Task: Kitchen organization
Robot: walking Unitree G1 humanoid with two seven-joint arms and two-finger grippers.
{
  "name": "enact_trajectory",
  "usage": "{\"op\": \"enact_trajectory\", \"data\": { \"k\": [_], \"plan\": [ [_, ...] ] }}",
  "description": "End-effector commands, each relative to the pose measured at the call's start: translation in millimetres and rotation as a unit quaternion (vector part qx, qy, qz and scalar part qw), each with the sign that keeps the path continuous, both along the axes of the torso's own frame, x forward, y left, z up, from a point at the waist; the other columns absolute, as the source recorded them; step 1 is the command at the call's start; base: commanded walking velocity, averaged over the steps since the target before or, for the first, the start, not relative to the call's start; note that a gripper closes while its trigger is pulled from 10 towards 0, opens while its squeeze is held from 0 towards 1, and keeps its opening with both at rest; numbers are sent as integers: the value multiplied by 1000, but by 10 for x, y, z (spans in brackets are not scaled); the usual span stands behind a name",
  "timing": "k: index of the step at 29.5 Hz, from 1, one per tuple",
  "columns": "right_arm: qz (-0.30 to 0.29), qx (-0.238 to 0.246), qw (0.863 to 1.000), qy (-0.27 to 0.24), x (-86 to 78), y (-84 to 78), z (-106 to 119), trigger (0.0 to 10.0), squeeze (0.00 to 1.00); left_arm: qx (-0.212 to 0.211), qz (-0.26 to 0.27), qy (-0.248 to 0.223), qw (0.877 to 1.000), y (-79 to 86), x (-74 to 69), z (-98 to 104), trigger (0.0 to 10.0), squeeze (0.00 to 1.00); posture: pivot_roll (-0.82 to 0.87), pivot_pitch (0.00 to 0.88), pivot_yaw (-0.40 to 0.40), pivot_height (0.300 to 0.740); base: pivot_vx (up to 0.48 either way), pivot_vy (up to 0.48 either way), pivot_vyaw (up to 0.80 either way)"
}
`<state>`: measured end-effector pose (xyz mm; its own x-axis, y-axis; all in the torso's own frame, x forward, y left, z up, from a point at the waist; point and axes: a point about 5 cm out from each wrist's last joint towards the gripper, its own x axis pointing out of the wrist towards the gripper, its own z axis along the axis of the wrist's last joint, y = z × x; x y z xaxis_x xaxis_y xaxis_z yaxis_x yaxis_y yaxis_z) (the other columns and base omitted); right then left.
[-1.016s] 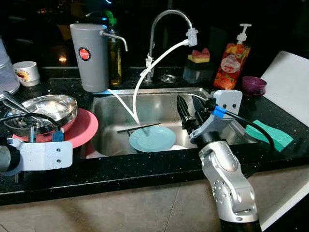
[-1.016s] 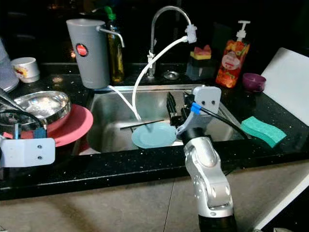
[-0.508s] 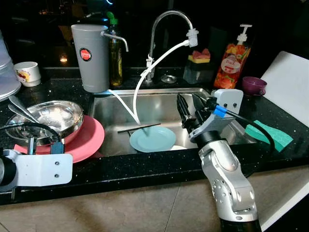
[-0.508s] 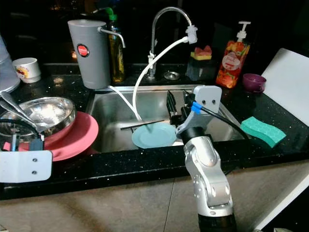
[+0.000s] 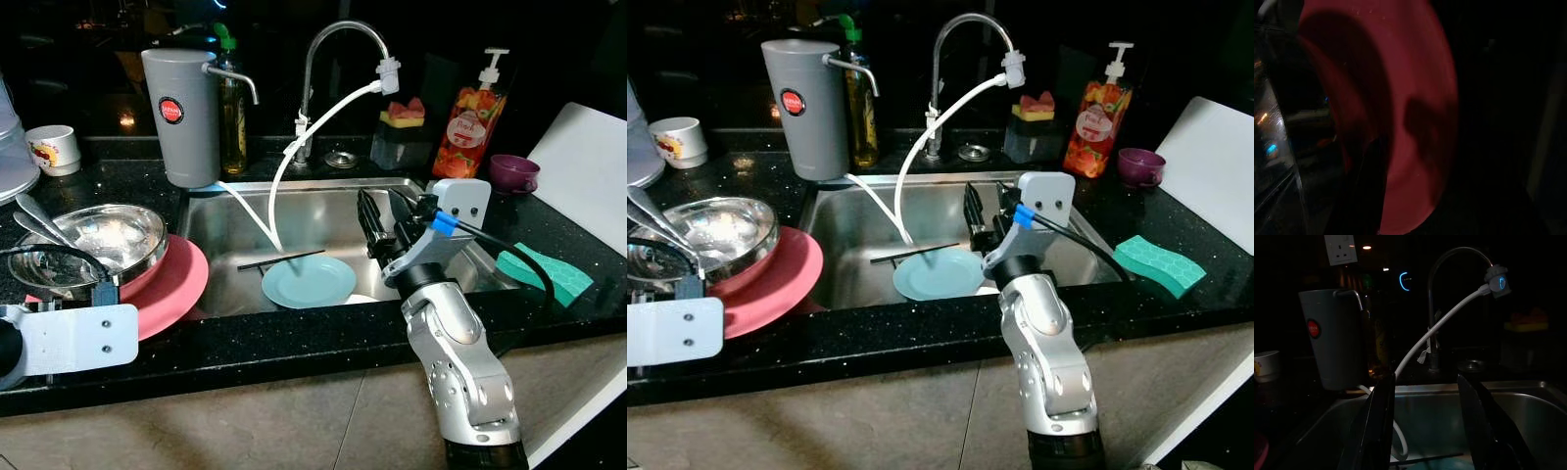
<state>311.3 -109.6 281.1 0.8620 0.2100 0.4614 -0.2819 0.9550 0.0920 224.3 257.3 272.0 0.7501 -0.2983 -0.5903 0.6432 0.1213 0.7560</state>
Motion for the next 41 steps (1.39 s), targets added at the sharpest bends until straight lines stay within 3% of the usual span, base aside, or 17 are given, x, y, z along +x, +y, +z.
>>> {"op": "enact_trajectory", "data": {
  "k": [1, 3, 8, 12, 16, 19, 23, 27, 29, 30, 31, 32, 35, 36, 37, 38, 41],
  "plan": [
    [3, 1, 1000, -3, -1, 1, -1, 10000, 0, -37, -26, 21, 999, -93, -34, -16, 10000, 0, 129, 115, -76, 740, 0, 0, 0],
    [4, 1, 1000, -3, 3, 6, -1, 10000, 0, -93, -61, 15, 994, -211, -72, 100, 10000, 0, 129, 115, -76, 740, 0, 0, 0],
    [4, 1, 1000, -3, 4, 9, -1, 10000, 0, -104, -69, 8, 992, -232, -77, 135, 10000, 0, 129, 115, -76, 740, 0, 0, 0],
    [4, 1, 1000, -3, 5, 11, -1, 10000, 0, -144, -89, -13, 985, -292, -73, 255, 10000, 0, 129, 115, -76, 740, 0, 0, 0],
    [4, 1, 1000, -4, 4, 12, 3, 10000, 0, -176, 14, -130, 976, -121, 233, 486, 10000, 0, 129, 115, -76, 740, 0, 0, 0],
    [4, 1, 1000, -5, 7, 14, 2, 10000, 0, -170, 44, -159, 971, -65, 309, 502, 10000, 0, 127, 110, -74, 740, 0, 0, 0],
    [3, 0, 1000, -6, 5, 9, 8, 10000, 0, -271, 185, -206, 922, 181, 537, 511, 10000, 0, 119, 104, -73, 740, 0, 0, 0],
    [3, 0, 1000, -7, 3, 5, 8, 10000, 0, -281, 209, -199, 915, 240, 536, 490, 10000, 0, 119, 104, -73, 740, 0, 0, 0],
    [2, -1, 1000, -7, 5, -4, 9, 10000, 0, -308, 243, -201, 898, 345, 531, 508, 10000, 0, 124, 106, -74, 740, 0, 0, 0],
    [2, -1, 1000, -7, 5, -4, 9, 10000, 0, -308, 243, -201, 898, 345, 531, 508, 10000, 0, 124, 106, -74, 740, 0, 0, 0],
    [1, -1, 1000, -7, 7, -7, 9, 10000, 0, -327, 266, -209, 882, 416, 540, 531, 10000, 0, 124, 106, -74, 740, 0, 0, 0],
    [1, -1, 1000, -7, 7, -7, 9, 10000, 0, -327, 266, -209, 882, 416, 540, 531, 10000, 0, 124, 106, -74, 740, 0, 0, 0],
    [3, -1, 1000, -7, 14, -1, 10, 10000, 0, -384, 330, -226, 832, 604, 581, 567, 10000, 0, 124, 106, -74, 740, 0, 0, 0],
    [3, -1, 1000, -7, 14, -1, 10, 10000, 0, -384, 330, -226, 832, 604, 581, 567, 10000, 0, 124, 106, -74, 740, 0, 0, 0],
    [5, -2, 1000, -9, 19, 7, 20, 10000, 0, -413, 368, -233, 800, 703, 608, 586, 10000, 0, 124, 106, -74, 740, 0, 0, 0],
    [6, -4, 1000, -11, 20, 7, 26, 10000, 0, -418, 387, -235, 788, 741, 620, 590, 10000, 0, 124, 106, -74, 740, 0, 0, 0],
    [9, -13, 1000, -14, 26, -11, 42, 10000, 0, -421, 417, -236, 770, 805, 649, 574, 10000, 0, 124, 106, -74, 740, 0, 0, 0]
  ]
}}
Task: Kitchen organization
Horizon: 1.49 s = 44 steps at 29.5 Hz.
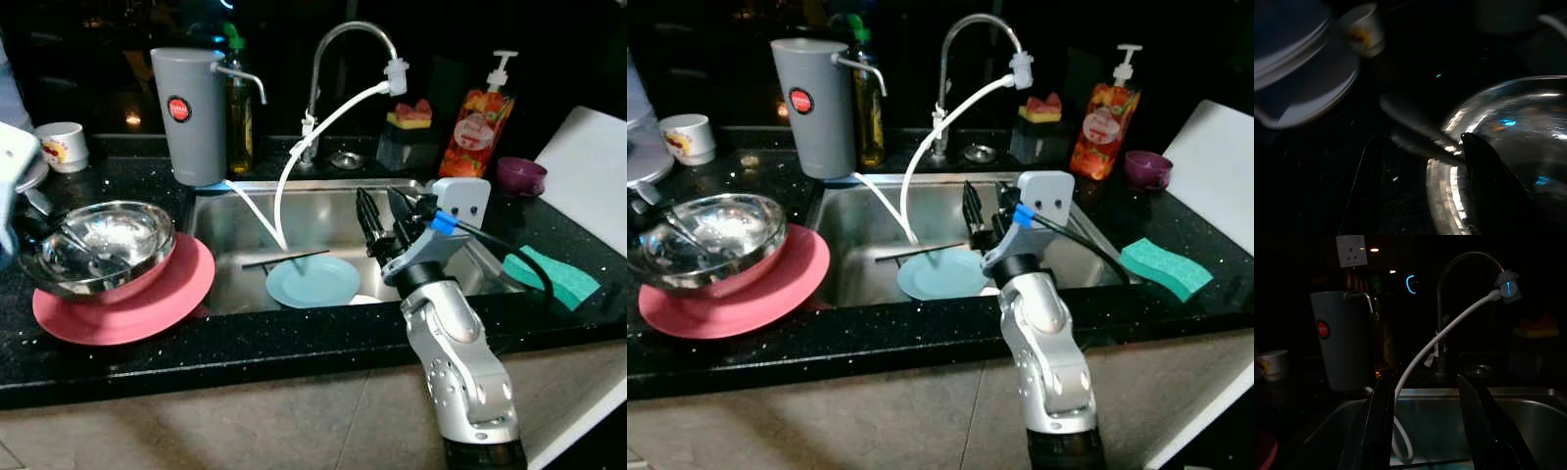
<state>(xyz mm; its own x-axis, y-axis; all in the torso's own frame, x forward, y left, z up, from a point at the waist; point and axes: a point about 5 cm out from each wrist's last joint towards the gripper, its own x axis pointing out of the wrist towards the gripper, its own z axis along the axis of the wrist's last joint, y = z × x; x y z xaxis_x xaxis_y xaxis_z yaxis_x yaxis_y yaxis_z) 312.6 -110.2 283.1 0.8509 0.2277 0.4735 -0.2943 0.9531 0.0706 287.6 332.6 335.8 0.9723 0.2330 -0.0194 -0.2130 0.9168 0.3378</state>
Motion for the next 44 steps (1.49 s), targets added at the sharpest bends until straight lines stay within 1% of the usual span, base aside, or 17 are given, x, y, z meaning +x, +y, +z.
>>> {"op": "enact_trajectory", "data": {
  "k": [1, 3, 5, 6, 7, 8, 11, 12, 15, 19, 20, 21, 25, 29, 32, 37, 44],
  "plan": [
    [3, -4, 1000, -5, 14, -5, 23, 10000, 0, -19, 22, 13, 999, 52, 16, -64, 10000, 0, 124, 106, -74, 740, 0, 0, 0],
    [31, -36, 999, -19, 5, -24, 79, 10000, 0, -54, 30, 18, 998, 65, 60, -88, 10000, 0, 121, 102, -72, 740, 0, 0, 0],
    [56, -51, 997, -23, -13, -3, 98, 10000, 0, -65, 31, 15, 997, 69, 75, -83, 10000, 0, 121, 102, -72, 740, 0, 0, 0],
    [80, -69, 994, -29, -41, 25, 112, 10000, 0, -76, 35, 11, 996, 82, 88, -75, 10000, 0, 121, 102, -72, 740, 0, 0, 0],
    [135, -96, 986, -37, -118, 116, 116, 10000, 0, -122, 45, -3, 991, 129, 128, -58, 10000, 0, 121, 102, -72, 740, 0, 0, 0],
    [135, -96, 986, -37, -118, 116, 116, 10000, 0, -122, 45, -3, 991, 129, 128, -58, 10000, 0, 121, 102, -72, 740, 0, 0, 0],
    [195, -125, 972, -41, -191, 259, 96, 10000, 0, -175, 45, -18, 983, 150, 200, -36, 10000, 0, 112, 99, -69, 740, 0, 0, 0],
    [195, -125, 972, -41, -191, 259, 96, 10000, 0, -175, 45, -18, 983, 150, 200, -36, 10000, 0, 112, 99, -69, 740, 0, 0, 0],
    [259, -145, 954, -43, -255, 420, 70, 10000, 0, -212, 42, -29, 976, 166, 268, -37, 10000, 0, 104, 99, -68, 740, 0, 0, 0],
    [291, -151, 944, -41, -281, 510, 52, 10000, 0, -220, 49, -25, 974, 187, 296, -72, 10000, 0, 104, 99, -68, 740, 0, 0, 0],
    [307, -158, 938, -40, -292, 566, 38, 10000, 0, -227, 53, -22, 972, 196, 310, -103, 10000, 0, 104, 99, -68, 740, 0, 0, 0],
    [307, -158, 938, -40, -292, 566, 38, 10000, 0, -227, 53, -22, 972, 196, 310, -103, 10000, 0, 104, 99, -68, 740, 0, 0, 0],
    [326, -175, 928, -41, -228, 737, 46, 10000, 0, -225, 74, -31, 971, 215, 322, -130, 10000, 0, 96, 103, -71, 740, 0, 0, 0],
    [329, -182, 925, -48, -153, 841, 100, 10000, 0, -265, 68, -30, 961, 227, 338, -176, 10000, 0, 99, 104, -78, 740, 0, 0, 0],
    [331, -183, 924, -49, -147, 855, 104, 10000, 0, -277, 63, -28, 958, 222, 349, -192, 10000, 0, 99, 104, -78, 740, 0, 0, 0],
    [332, -191, 922, -51, -115, 882, 121, 10000, 0, -335, 21, -33, 941, 145, 464, -264, 10000, 0, 94, 103, -85, 740, 0, 0, 0],
    [320, -180, 929, -55, -116, 845, 142, 10000, 0, -348, -8, -37, 937, 90, 562, -294, 9882, 0, 79, 103, -77, 740, 0, 0, 0]
  ]
}}
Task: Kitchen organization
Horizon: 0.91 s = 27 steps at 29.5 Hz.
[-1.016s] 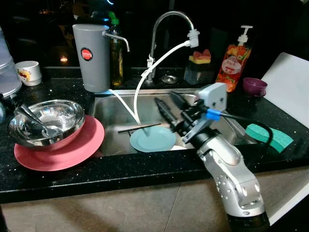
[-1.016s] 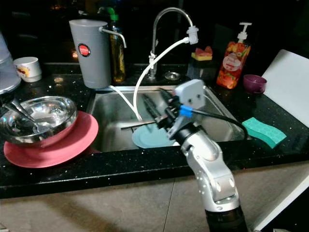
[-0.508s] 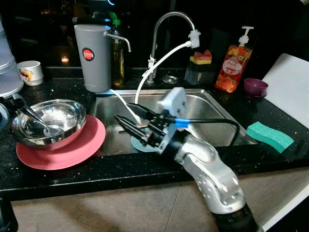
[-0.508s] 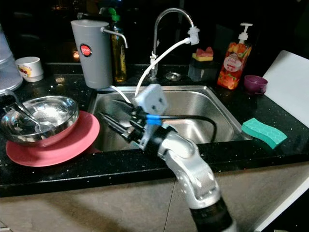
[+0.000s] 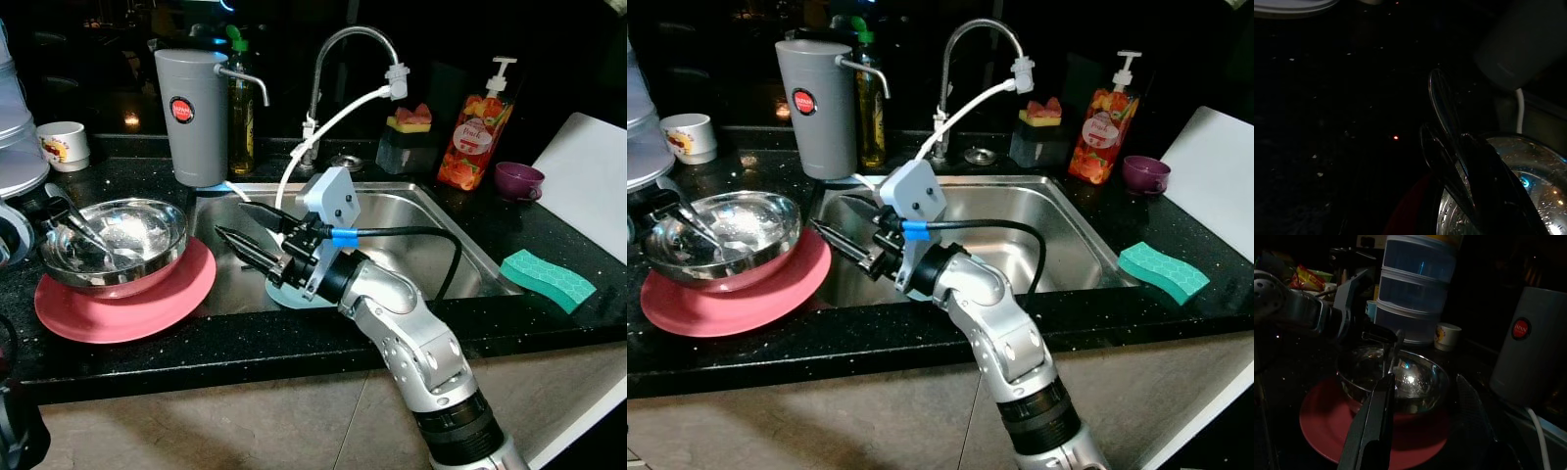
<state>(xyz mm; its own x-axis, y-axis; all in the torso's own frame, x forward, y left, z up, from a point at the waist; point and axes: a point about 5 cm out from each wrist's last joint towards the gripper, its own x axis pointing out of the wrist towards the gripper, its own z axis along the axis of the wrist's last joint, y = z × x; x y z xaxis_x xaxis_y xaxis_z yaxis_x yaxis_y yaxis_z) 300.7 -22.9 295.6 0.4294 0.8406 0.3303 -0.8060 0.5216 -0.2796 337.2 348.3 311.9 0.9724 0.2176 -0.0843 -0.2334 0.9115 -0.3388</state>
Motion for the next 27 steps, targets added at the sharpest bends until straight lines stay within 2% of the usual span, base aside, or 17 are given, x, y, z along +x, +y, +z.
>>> {"op": "enact_trajectory", "data": {
  "k": [1, 2, 3, 5, 6, 7, 8, 9, 10, 21, 27],
  "plan": [
    [-7, 6, 1000, -6, 3, -28, 17, 10000, 0, -11, -21, 2, 1000, -67, 66, -55, 9882, 0, 79, 103, -77, 740, 0, 0, 0],
    [-10, 9, 1000, -7, -5, -43, 20, 10000, 0, -6, -23, 1, 1000, -74, 84, -56, 8784, 0, 79, 103, -77, 740, 0, 0, 0],
    [-14, 12, 1000, -8, -12, -61, 27, 10000, 0, 0, -26, -3, 1000, -82, 95, -39, 5922, 0, 75, 103, -71, 740, 0, 0, 0],
    [-16, 15, 1000, -9, -16, -72, 31, 10000, 0, 4, -27, -5, 1000, -86, 100, -26, 5922, 0, 75, 103, -71, 740, 0, 0, 0],
    [-21, 19, 1000, -10, -17, -92, 38, 10000, 0, 16, -31, -13, 999, -98, 98, 20, 4039, 0, 74, 103, -68, 740, 0, 0, 0],
    [-21, 19, 1000, -10, -17, -92, 38, 10000, 0, 16, -31, -13, 999, -98, 98, 20, 4039, 0, 74, 103, -68, 740, 0, 0, 0],
    [-24, 21, 999, -10, -15, -104, 42, 10000, 0, 20, -34, -18, 999, -106, 97, 50, 3216, 0, 77, 102, -69, 740, 0, 0, 0],
    [-24, 21, 999, -10, -15, -104, 42, 10000, 0, 20, -34, -18, 999, -106, 97, 50, 3216, 0, 77, 102, -69, 740, 0, 0, 0],
    [-27, 25, 999, -10, -11, -110, 46, 10000, 0, 22, -36, -20, 999, -109, 101, 67, 0, 0, 77, 101, -67, 740, 0, 0, 0],
    [-30, 33, 999, -11, -14, -117, 66, 10000, 0, 12, -17, -23, 1000, -48, 99, 70, 0, 0, 77, 99, -66, 740, 0, 0, 0],
    [-32, 38, 999, -10, -11, -119, 72, 10000, 0, 15, -3, -72, 997, -33, 61, 252, 0, 0, 77, 99, -66, 740, 0, 0, 0]
  ]
}}
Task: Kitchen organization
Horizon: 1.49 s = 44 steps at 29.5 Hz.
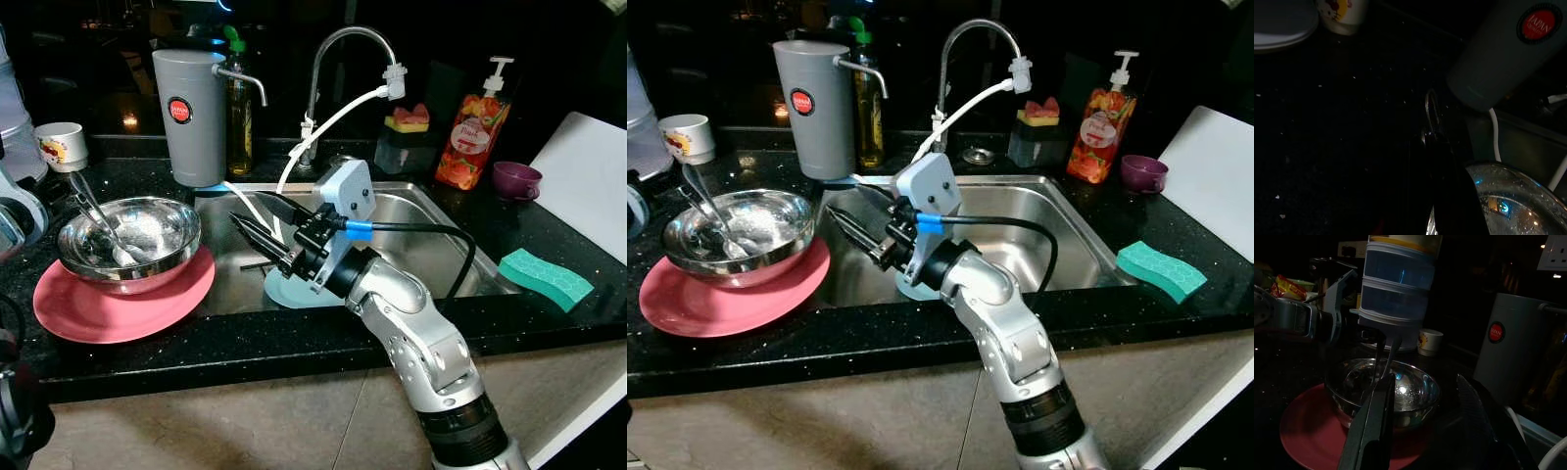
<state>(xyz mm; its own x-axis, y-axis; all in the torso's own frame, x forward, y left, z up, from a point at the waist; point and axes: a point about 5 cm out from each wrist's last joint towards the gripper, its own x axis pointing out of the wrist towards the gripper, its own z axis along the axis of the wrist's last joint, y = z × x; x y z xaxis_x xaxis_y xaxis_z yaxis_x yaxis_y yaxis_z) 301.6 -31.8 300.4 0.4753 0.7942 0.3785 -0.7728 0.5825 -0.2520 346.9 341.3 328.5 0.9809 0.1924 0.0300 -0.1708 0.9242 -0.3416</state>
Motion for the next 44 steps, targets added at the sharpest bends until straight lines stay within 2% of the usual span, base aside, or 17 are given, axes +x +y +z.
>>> {"op": "enact_trajectory", "data": {
  "k": [1, 2, 3, 4, 6, 10, 13, 19, 27, 28, 31, 32, 33, 35, 36, 41, 44],
  "plan": [
    [-4, 11, 1000, -8, -19, -30, 26, 10000, 0, 8, 7, -38, 999, 23, -51, 160, 4000, 0, 77, 99, -66, 740, 0, 0, 0],
    [-5, 12, 1000, -8, -17, -30, 28, 10000, 0, 12, 4, -53, 998, 8, -64, 216, 8118, 0, 77, 99, -66, 740, 0, 0, 0],
    [-5, 12, 1000, -8, -17, -30, 28, 10000, 0, 12, 4, -53, 998, 8, -64, 216, 8118, 0, 77, 99, -66, 740, 0, 0, 0],
    [-6, 13, 1000, -8, -16, -31, 29, 10000, 0, 18, 3, -68, 998, -5, -80, 277, 10000, 0, 77, 99, -66, 740, 0, 0, 0],
    [-9, 17, 1000, -8, -8, -38, 36, 10000, 0, 42, -14, -111, 993, -83, -129, 447, 10000, 0, 85, 95, -69, 740, 0, 0, 0],
    [-14, 22, 1000, -8, 0, -48, 47, 10000, 0, 64, -29, -145, 987, -159, -173, 573, 10000, 0, 85, 94, -70, 740, 0, 0, 0],
    [-28, 39, 999, -9, 20, -83, 90, 10000, 0, 91, -63, -196, 974, -310, -249, 755, 10000, 0, 86, 87, -72, 740, 0, 0, 0],
    [-55, 67, 996, -17, 48, -181, 185, 10000, 0, 109, -97, -250, 957, -488, -290, 976, 10000, 0, 82, 81, -71, 740, 0, 0, 0],
    [-81, 95, 992, -24, 58, -308, 282, 10000, 0, 112, -147, -280, 942, -681, -317, 1070, 10000, 0, 82, 81, -71, 740, 0, 0, 0],
    [-101, 90, 990, -39, 59, -374, 326, 10000, 0, 101, -206, -287, 930, -897, -272, 1037, 10000, 0, 61, 68, -64, 740, 0, 0, 0],
    [-114, 75, 989, -54, 56, -408, 348, 10000, 0, 106, -275, -289, 911, -1219, -207, 969, 10000, 0, 61, 68, -64, 740, 0, 0, 0],
    [-114, 75, 989, -54, 56, -408, 348, 10000, 0, 106, -275, -289, 911, -1219, -207, 969, 10000, 0, 61, 68, -64, 740, 0, 0, 0],
    [-116, 73, 989, -53, 58, -418, 343, 10000, 0, 110, -315, -291, 896, -1445, -169, 939, 10000, 0, 43, 63, -61, 740, 0, 0, 0],
    [-117, 71, 989, -52, 56, -420, 337, 10000, 0, 111, -334, -291, 890, -1541, -156, 930, 10000, 0, 43, 63, -61, 740, 0, 0, 0],
    [-117, 67, 990, -51, 46, -419, 322, 10000, 0, 109, -369, -290, 876, -1712, -133, 910, 10000, 0, 43, 63, -61, 740, 0, 0, 0],
    [-112, 41, 992, -47, 34, -384, 251, 10000, 0, 121, -436, -264, 852, -2028, -37, 747, 10000, 0, 28, 60, -47, 740, 0, 0, 0],
    [-109, 23, 993, -45, 30, -362, 207, 10000, 0, 124, -450, -258, 846, -2086, -22, 703, 10000, 0, 20, 61, -43, 740, 0, 0, 0]
  ]
}}
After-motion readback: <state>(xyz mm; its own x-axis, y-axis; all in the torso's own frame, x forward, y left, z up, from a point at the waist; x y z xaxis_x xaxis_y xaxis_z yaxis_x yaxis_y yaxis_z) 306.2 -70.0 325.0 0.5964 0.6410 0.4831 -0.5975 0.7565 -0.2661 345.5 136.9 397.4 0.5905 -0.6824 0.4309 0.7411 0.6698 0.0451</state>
